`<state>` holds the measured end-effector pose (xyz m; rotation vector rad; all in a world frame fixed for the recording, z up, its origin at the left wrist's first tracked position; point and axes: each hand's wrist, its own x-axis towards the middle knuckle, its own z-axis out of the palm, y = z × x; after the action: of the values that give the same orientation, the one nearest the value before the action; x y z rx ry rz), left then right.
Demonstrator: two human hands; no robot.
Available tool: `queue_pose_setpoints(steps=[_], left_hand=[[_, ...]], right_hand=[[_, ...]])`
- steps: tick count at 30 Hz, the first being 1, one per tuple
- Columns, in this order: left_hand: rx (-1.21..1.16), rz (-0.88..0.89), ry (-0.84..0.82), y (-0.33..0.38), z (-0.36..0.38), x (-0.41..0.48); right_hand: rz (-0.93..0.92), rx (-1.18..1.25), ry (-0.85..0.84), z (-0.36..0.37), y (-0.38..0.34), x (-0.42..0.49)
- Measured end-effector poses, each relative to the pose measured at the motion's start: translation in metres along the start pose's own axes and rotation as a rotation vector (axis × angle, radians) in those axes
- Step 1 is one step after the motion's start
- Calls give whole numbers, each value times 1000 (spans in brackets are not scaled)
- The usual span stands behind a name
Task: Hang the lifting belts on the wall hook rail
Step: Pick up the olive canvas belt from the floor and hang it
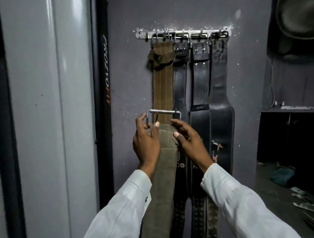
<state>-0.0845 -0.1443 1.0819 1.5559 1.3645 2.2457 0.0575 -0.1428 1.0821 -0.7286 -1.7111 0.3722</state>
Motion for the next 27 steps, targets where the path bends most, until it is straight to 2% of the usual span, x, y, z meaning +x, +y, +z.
queue_pose_setpoints(steps=[4,8,14,21,27], left_hand=[[-38,41,40,0,20,55],[-149,20,54,4,38,125],[-223,165,148,25,66,224],[-245,197,132,65,96,323],[-265,184,129,77,119,379]], right_hand=[[-38,37,-2,5,0,57],[-155,26,9,8,-3,127],[-309,25,0,5,-20,236],[-415,25,46,-6,-43,349],[-422,-142,70,-17,-47,423]])
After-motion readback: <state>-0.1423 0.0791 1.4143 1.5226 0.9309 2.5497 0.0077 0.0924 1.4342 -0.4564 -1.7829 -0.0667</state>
